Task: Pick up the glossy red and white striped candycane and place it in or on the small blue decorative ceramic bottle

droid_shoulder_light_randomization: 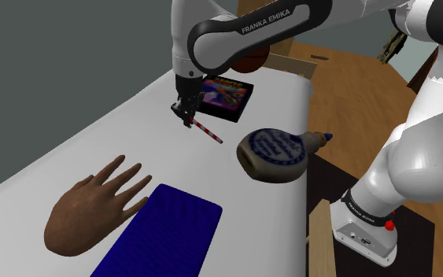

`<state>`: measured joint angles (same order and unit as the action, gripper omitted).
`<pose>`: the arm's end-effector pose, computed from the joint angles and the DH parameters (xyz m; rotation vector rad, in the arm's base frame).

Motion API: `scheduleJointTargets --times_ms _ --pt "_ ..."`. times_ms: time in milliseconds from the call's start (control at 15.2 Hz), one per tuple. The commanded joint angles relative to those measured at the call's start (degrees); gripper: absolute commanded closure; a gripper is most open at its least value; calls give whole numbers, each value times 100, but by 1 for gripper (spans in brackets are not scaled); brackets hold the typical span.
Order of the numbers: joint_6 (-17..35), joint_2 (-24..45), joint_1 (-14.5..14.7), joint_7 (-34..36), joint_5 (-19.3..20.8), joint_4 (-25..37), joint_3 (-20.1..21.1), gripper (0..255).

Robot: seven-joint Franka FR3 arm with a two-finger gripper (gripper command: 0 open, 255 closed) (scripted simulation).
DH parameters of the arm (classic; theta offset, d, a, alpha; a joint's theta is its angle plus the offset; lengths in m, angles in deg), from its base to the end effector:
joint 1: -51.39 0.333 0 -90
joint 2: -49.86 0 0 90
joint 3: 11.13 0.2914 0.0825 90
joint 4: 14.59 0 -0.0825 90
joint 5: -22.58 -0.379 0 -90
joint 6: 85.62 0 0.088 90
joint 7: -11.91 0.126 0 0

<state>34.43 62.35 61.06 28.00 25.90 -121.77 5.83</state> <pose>0.5427 0.2613 0.3637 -3.1072 -0.3203 -0.0172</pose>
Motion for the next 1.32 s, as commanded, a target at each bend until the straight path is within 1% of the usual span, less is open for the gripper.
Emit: scheduleJointTargets --times_ms 0,660,1254 --pt "-69 -28 -2 -6 -11 42 3 255" --pt "-780 -246 -15 -55 -93 546 22 255" --pt "-1446 -340 -14 -74 -129 1123 33 255"
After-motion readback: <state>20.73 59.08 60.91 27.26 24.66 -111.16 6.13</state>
